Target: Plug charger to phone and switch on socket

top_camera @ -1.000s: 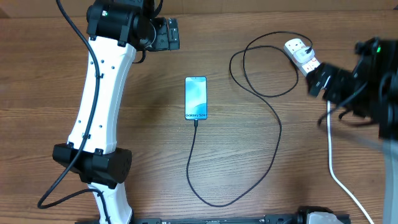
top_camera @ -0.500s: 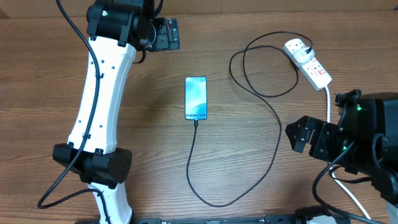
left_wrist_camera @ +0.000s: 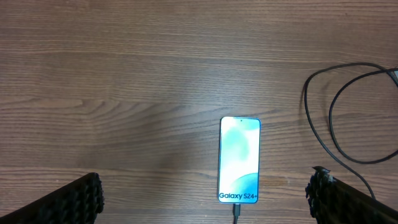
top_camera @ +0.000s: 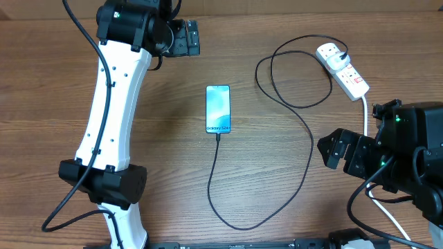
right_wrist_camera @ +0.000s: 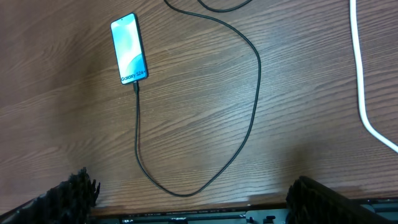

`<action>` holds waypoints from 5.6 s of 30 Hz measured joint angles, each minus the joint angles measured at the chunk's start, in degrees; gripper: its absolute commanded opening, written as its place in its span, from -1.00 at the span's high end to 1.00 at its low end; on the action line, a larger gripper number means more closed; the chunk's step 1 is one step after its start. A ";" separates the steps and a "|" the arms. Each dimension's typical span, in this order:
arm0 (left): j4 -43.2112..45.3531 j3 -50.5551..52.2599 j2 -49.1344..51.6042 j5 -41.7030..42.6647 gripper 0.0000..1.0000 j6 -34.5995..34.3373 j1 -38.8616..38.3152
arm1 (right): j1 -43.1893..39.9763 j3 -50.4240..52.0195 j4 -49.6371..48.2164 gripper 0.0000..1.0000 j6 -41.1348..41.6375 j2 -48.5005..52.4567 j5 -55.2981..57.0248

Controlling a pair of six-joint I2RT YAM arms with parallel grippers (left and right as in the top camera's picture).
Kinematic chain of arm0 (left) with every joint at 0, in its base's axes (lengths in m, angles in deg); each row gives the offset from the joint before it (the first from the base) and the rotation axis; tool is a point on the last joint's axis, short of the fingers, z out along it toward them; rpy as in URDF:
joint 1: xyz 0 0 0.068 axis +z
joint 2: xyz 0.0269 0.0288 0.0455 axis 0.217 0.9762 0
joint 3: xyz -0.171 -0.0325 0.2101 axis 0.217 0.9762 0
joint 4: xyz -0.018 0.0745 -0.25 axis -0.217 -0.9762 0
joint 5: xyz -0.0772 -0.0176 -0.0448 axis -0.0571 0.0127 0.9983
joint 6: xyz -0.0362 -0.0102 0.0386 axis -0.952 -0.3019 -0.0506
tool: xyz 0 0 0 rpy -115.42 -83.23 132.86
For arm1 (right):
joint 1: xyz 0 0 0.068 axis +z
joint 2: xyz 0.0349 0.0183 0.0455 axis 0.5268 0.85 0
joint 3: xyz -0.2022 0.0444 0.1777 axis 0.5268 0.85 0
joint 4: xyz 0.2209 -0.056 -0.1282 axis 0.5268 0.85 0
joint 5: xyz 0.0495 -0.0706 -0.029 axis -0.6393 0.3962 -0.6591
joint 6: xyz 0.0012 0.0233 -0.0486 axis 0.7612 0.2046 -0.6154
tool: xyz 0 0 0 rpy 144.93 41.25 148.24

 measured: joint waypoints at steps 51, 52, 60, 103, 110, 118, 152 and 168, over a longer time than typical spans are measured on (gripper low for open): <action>0.00 0.00 0.00 0.00 -1.00 0.00 0.00 | -2.01 52.54 -47.10 -1.00 -8.07 -53.83 0.28; 0.00 0.00 0.00 -0.02 -0.99 0.00 0.00 | -2.03 55.32 -50.14 -1.00 -8.20 -55.41 0.28; 0.00 0.00 0.00 -0.02 -1.00 0.00 0.00 | -2.03 70.73 -69.44 -1.00 -8.74 -59.54 0.02; 0.00 0.00 0.00 0.00 -0.99 0.00 0.00 | -6.86 92.24 -92.59 -1.00 -25.86 -60.48 0.07; 0.00 0.00 0.00 0.00 -1.00 0.00 0.00 | -6.86 92.24 -92.59 -1.00 -26.49 -60.02 0.02; 0.00 0.00 0.00 0.00 -0.99 0.00 0.00 | -6.86 92.24 -92.56 -1.00 -26.73 -60.00 0.04; 0.00 0.00 0.00 -0.02 -1.00 0.00 0.00 | -6.86 92.24 -92.59 -1.00 -26.77 -59.69 0.04; 0.00 0.00 0.00 0.00 -1.00 0.00 0.00 | -6.78 92.24 -92.41 -1.00 -26.80 -60.50 0.85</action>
